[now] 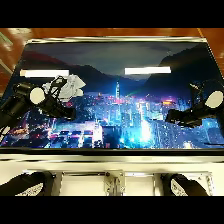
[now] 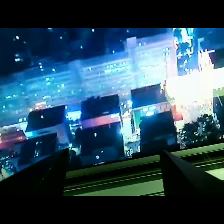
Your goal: Fold the shirts.
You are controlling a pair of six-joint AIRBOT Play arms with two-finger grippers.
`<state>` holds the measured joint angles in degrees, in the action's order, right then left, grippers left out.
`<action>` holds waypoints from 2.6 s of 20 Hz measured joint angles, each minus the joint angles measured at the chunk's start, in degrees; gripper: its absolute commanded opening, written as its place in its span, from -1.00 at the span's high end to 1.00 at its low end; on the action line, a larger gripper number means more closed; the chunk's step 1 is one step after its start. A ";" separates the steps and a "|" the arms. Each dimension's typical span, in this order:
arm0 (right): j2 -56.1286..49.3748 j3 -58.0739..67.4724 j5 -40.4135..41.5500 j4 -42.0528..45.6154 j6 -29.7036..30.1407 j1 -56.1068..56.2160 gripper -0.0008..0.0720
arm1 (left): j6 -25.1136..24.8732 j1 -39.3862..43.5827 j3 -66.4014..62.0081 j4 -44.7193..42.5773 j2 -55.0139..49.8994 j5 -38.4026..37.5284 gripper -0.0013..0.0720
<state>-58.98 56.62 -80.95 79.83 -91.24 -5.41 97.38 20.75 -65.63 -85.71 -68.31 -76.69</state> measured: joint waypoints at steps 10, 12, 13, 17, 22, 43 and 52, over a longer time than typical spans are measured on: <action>0.00 0.00 0.00 -0.02 0.00 0.00 -0.87 | 0.00 0.00 0.00 0.00 0.00 0.00 -0.83; 0.00 0.00 0.00 0.00 0.00 0.02 -0.87 | 0.02 0.00 0.00 0.00 0.00 0.00 -0.83; 0.00 0.00 0.07 -0.02 0.00 0.00 -0.87 | 0.02 0.00 0.00 0.00 0.00 -0.02 -0.83; 0.00 0.00 2.34 -0.02 -0.02 0.00 -0.87 | 0.02 0.00 0.02 0.02 -0.09 0.20 -0.83; 0.00 0.00 3.19 -0.04 -0.02 0.00 -0.87 | 0.02 0.00 0.02 0.68 -1.22 1.31 -0.83; 0.00 -0.02 12.00 -0.04 -0.02 0.02 -0.86 | 1.57 -26.49 -39.65 5.79 -39.50 9.46 -0.89; 0.00 -0.02 12.24 -1.42 -1.38 0.00 -0.86 | 3.80 -28.15 -43.56 13.68 -47.32 7.67 0.88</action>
<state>-58.98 56.60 -68.71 78.41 -92.62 -5.41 101.19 -7.40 -109.19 -72.03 -115.63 -69.01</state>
